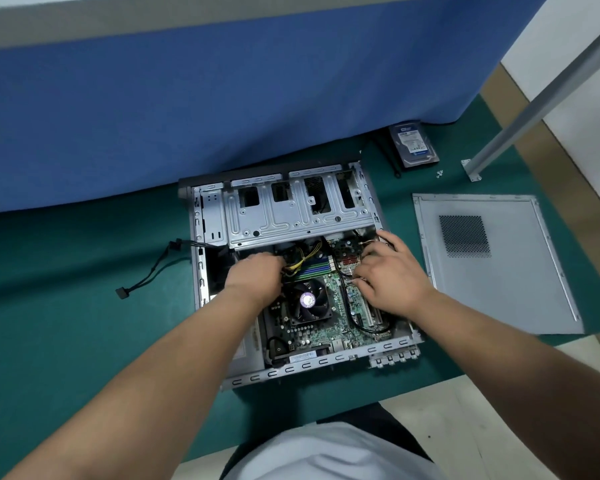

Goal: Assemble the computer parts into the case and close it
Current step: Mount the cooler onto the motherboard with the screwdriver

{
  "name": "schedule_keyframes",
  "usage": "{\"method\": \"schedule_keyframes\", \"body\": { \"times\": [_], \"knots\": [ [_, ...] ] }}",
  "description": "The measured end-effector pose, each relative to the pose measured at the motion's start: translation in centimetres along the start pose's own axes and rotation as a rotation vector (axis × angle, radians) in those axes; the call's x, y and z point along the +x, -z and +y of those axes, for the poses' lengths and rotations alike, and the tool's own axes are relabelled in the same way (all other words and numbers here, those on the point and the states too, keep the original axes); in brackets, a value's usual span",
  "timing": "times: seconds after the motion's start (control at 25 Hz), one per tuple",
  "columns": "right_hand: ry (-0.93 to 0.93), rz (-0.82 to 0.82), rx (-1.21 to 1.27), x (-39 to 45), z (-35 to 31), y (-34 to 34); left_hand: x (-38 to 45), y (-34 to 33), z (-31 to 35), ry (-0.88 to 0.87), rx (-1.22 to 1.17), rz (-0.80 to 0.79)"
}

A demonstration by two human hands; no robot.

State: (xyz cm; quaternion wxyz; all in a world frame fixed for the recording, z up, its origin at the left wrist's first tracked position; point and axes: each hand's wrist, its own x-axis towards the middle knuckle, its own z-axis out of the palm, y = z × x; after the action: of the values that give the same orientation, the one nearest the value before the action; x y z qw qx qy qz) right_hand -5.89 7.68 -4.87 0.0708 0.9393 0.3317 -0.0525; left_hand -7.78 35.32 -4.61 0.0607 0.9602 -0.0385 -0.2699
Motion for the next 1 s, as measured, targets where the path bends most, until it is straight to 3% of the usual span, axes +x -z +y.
{"method": "schedule_keyframes", "body": {
  "times": [0.24, 0.56, 1.0],
  "knots": [
    [-0.015, 0.029, -0.017, 0.1, 0.1, -0.6, -0.8, -0.9, 1.8, -0.081, 0.137, -0.059],
    [-0.024, -0.025, -0.094, -0.1, -0.3, -0.7, -0.6, -1.1, 1.9, -0.010, 0.586, -0.335],
    [-0.016, -0.017, -0.086, 0.0, -0.1, -0.7, 1.5, -1.0, 1.7, -0.006, 0.473, -0.416]
  ]
}}
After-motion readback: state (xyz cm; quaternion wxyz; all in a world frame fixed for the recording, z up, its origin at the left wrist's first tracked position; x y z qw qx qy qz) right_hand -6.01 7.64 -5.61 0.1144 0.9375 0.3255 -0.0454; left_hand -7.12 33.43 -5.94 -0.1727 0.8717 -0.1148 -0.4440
